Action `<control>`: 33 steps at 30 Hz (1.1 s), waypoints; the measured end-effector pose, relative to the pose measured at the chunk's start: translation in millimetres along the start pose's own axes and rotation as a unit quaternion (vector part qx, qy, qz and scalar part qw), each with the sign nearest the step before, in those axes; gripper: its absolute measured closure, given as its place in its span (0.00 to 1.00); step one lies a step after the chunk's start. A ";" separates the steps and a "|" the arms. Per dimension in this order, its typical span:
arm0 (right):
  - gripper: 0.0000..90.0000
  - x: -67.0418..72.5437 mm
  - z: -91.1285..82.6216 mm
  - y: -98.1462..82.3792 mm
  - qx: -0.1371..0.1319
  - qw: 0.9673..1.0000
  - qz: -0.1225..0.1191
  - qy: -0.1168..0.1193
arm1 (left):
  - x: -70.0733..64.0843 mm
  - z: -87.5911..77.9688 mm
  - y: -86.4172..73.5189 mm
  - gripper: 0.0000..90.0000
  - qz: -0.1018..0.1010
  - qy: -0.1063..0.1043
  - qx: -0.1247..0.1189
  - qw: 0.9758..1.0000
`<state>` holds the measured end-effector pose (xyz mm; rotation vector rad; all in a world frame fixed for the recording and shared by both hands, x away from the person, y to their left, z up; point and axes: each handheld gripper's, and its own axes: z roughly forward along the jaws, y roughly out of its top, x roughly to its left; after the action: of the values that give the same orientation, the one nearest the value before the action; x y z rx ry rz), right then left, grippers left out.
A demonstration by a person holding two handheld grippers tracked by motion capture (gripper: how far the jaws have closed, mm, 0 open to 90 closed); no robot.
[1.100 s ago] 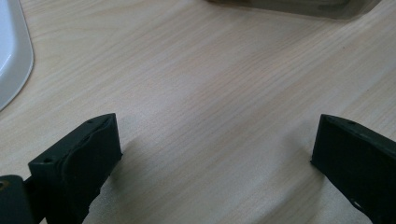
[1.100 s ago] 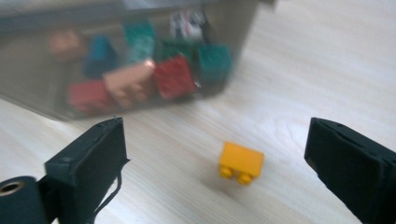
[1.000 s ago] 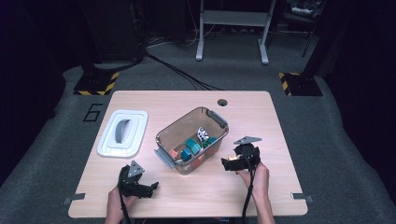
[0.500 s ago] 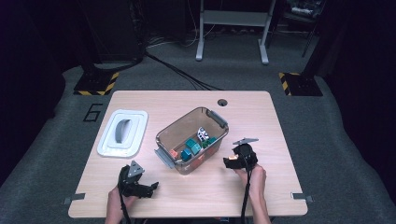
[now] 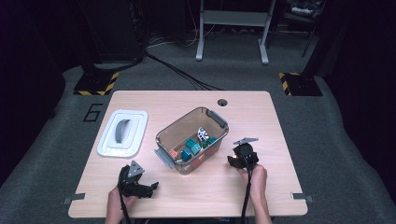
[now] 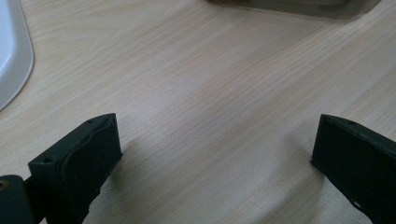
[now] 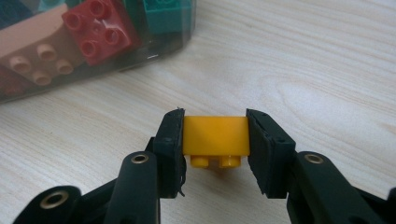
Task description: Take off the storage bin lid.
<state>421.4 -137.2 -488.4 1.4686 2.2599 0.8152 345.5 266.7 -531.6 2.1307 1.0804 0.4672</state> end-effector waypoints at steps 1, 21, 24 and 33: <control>0.65 -1.0 -1.1 0.2 -0.001 1.000 0.000 0.003 | 0.0 0.0 0.0 0.01 0.000 0.000 0.000 1.000; 0.65 -9.2 -40.3 17.3 -0.043 0.999 -0.001 0.008 | -0.5 0.3 -0.1 0.01 -0.003 0.001 -0.003 1.000; 0.65 -9.6 -44.4 22.2 -0.047 0.999 -0.004 0.006 | -0.5 0.3 -0.1 0.01 -0.003 0.001 -0.003 1.000; 0.65 -7.0 -58.3 35.5 -0.061 0.998 -0.007 0.002 | 0.0 0.0 0.0 0.01 0.000 0.000 0.000 1.000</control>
<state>417.8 -149.3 -421.0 1.3966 2.1786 0.9354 345.5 266.7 -531.6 2.1306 1.0801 0.4689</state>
